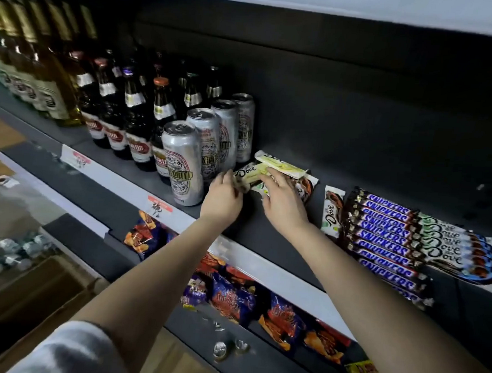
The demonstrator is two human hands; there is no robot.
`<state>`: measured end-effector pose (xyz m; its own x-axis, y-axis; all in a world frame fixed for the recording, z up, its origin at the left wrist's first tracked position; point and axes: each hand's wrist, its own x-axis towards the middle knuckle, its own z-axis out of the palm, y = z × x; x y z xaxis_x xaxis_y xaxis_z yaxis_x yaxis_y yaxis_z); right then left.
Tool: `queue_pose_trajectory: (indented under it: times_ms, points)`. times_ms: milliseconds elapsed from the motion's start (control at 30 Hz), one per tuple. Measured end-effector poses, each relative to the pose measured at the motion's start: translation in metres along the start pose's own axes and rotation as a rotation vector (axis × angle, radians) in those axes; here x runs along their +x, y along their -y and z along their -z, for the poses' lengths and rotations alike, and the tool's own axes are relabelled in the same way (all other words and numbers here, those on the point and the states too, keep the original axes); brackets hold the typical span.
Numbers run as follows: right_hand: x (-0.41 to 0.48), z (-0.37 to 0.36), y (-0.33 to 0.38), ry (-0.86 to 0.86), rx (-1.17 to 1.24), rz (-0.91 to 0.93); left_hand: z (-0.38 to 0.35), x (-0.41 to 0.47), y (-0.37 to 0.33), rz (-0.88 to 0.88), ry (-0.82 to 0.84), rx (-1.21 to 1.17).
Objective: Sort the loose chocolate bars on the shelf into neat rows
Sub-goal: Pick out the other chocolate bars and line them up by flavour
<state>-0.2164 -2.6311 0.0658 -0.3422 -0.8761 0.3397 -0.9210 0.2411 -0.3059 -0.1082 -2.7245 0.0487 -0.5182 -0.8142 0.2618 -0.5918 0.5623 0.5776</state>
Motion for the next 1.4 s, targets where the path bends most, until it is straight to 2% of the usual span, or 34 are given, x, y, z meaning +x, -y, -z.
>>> queue_pose_trajectory:
  times_ms: [133, 333, 567, 933, 1067, 1167, 1300, 1400]
  points:
    - [0.015, -0.010, 0.001, 0.025, -0.004, -0.027, -0.004, 0.008, 0.005, 0.032, 0.033, -0.060]
    - [0.038, -0.024, 0.000, 0.045, 0.006, -0.087, -0.011, 0.015, 0.010, -0.008, 0.052, -0.026]
    - [0.060, -0.047, 0.011, 0.236, -0.031, -0.081, -0.017, 0.018, 0.013, -0.007, 0.023, 0.030]
    - [0.049, -0.034, 0.001, 0.072, -0.034, -0.044, -0.016, 0.016, 0.014, -0.080, 0.049, 0.086]
    - [0.046, -0.028, -0.002, 0.147, -0.039, -0.054, -0.015, 0.013, 0.013, -0.106, 0.037, 0.223]
    - [0.046, -0.020, -0.011, 0.230, -0.080, -0.051, -0.013, 0.014, 0.013, -0.067, 0.009, 0.231]
    - [0.042, -0.009, -0.024, 0.164, 0.020, -0.068, -0.012, 0.013, 0.011, -0.053, -0.010, 0.249]
    - [0.035, -0.002, -0.034, 0.208, 0.000, -0.069, -0.009, 0.012, 0.009, -0.109, -0.035, 0.251]
